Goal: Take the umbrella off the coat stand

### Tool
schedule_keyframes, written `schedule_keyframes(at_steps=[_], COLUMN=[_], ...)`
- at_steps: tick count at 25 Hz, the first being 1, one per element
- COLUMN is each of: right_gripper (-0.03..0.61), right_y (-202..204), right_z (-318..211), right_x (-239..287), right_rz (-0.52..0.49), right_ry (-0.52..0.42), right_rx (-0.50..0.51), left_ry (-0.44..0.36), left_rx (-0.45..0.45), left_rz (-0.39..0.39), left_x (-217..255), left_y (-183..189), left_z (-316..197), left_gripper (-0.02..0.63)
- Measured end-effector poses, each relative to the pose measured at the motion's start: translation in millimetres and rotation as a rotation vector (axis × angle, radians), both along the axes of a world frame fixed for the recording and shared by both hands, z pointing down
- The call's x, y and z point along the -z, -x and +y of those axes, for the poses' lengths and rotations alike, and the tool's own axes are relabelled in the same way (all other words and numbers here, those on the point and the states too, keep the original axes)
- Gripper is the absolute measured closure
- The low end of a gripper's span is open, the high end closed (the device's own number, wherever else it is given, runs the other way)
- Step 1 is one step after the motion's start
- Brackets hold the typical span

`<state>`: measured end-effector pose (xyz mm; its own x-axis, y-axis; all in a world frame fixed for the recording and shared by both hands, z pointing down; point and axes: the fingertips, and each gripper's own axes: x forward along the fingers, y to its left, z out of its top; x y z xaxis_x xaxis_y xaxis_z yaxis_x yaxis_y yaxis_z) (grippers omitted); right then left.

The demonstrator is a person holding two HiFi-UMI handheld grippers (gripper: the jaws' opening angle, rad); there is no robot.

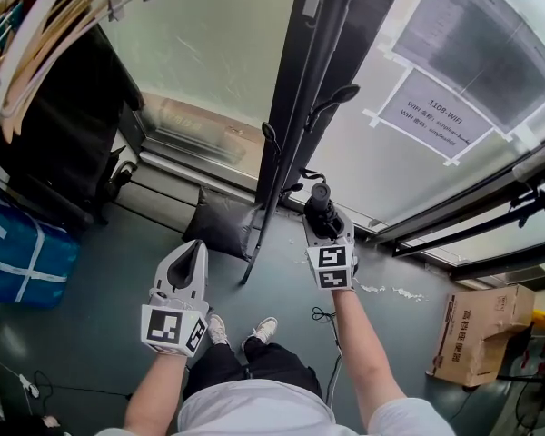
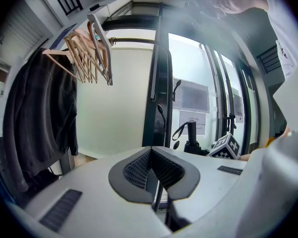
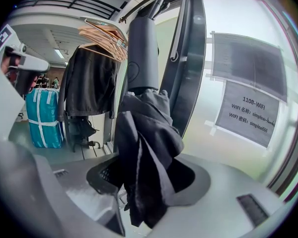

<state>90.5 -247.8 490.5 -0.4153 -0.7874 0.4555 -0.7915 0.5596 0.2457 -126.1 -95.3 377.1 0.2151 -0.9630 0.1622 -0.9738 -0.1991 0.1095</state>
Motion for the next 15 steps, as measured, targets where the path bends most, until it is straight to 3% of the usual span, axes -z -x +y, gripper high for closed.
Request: schedule_keyframes(at_steps=[15], right_gripper=[0.342], right_y=[-13], right_z=[12], right_x=[35], right_rz=[-0.054], right_ry=[-0.021], right_rx=[-0.028], left_ry=[-0.029], left_rx=[-0.042], left_rz=[-0.015], left_x=[18], left_y=[-15], left_z=[-10], left_gripper=[0.591])
